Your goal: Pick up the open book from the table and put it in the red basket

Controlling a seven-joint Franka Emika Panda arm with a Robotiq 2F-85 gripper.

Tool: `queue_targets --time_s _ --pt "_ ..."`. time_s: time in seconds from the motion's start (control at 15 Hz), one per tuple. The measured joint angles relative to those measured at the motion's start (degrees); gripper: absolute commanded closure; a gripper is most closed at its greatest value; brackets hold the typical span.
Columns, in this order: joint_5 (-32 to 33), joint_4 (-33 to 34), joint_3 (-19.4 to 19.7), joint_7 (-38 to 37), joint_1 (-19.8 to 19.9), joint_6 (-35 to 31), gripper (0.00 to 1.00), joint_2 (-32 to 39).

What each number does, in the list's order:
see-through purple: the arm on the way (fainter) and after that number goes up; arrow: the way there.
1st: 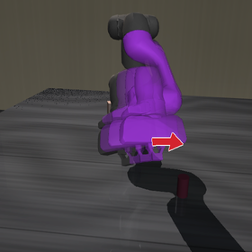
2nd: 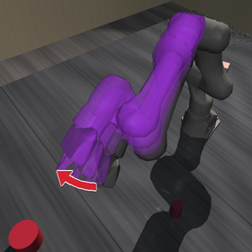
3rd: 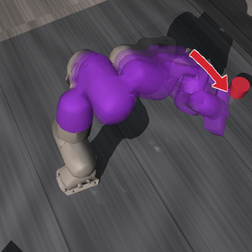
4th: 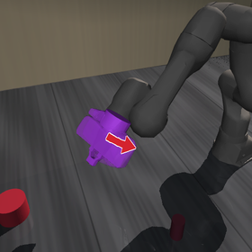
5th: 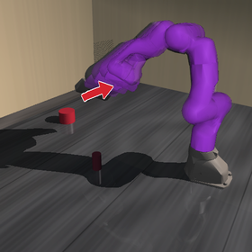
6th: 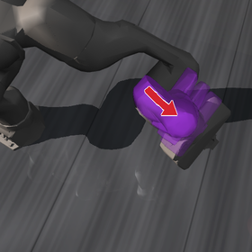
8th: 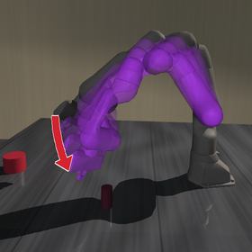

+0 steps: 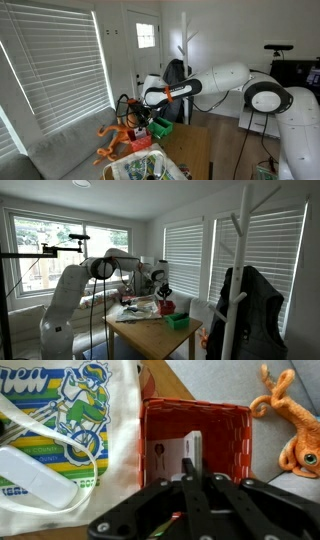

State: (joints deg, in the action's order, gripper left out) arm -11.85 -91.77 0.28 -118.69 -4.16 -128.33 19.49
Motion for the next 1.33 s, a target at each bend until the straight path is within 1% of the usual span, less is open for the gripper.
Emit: queue_targets --time_s 0.2,0.27,0.33,0.47,0.53,0.67,0.87,1.0,1.2,1.33 --pt "0.44 0.27 0.87 -0.3 0.13 -0.7 0.98 1.88" --pt "1.13 0.4 1.18 -0.29 0.11 -1.31 0.67 2.56" --pt "1.91 0.42 1.4 -0.29 0.07 -2.03 0.67 3.23" --pt "3.56 0.5 1.56 -0.26 -0.05 -3.13 0.54 4.44" --pt "4.06 0.52 1.56 -0.15 -0.17 -3.46 0.46 4.73" --pt "4.19 0.92 1.45 0.37 -0.56 -3.65 0.33 4.6" --pt "3.5 2.12 0.39 1.4 -0.82 -2.88 0.11 2.35" --pt "1.62 2.34 -0.55 2.79 -0.76 -1.03 0.0 -0.51" --pt "-0.05 2.33 -1.33 5.06 -0.72 -0.52 0.0 -4.41" --pt "-1.09 2.21 -1.94 8.51 -0.7 -3.45 0.0 -6.38"
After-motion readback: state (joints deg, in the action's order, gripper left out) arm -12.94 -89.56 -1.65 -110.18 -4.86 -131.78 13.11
